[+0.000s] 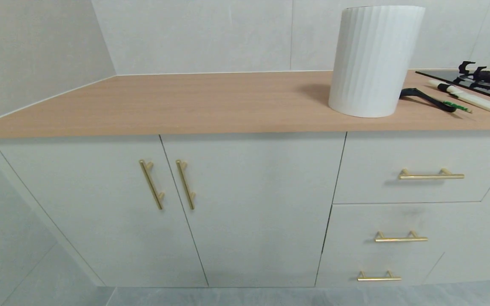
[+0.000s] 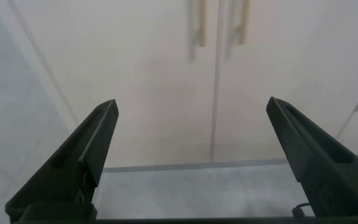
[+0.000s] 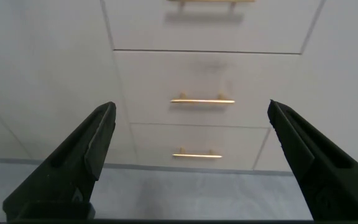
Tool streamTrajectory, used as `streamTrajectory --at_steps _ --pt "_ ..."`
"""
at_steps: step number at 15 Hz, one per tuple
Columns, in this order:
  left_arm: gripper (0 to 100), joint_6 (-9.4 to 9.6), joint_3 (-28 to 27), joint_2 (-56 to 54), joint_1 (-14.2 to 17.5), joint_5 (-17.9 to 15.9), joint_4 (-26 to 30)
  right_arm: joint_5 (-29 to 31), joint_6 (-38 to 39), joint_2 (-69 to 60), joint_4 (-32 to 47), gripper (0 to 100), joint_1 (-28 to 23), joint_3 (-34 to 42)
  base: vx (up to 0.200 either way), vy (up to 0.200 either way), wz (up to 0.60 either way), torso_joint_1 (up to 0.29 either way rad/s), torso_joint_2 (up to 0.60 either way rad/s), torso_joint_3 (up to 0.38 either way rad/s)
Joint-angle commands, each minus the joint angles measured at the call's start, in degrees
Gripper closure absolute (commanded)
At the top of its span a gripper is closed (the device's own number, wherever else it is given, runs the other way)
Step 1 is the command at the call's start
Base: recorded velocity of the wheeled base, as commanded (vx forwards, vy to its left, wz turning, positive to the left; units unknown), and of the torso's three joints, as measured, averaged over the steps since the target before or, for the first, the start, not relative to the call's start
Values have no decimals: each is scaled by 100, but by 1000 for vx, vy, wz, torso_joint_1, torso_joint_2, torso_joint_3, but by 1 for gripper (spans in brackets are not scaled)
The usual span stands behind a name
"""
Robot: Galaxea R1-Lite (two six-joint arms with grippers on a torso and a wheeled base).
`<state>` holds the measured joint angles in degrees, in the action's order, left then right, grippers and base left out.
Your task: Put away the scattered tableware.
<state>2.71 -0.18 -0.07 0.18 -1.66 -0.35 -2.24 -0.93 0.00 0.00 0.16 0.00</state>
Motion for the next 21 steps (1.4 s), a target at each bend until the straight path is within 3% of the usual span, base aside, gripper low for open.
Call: streamTrajectory --at_steps 1,11,17,21 --pt "0 -7 1 7 -1 -1 0 -4 -4 9 0 0 2 0 0 -200 0 2 -2 12" --pt "0 -16 1 7 -1 -1 0 -4 -4 9 0 0 2 0 0 -20 0 0 0 0" --pt "0 -16 1 7 -1 -1 0 -4 -4 9 0 0 2 0 -200 0 0 5 4 0" --pt "0 -25 1 7 -1 -1 0 -4 -13 9 0 0 2 0 0 0 0 0 0 0"
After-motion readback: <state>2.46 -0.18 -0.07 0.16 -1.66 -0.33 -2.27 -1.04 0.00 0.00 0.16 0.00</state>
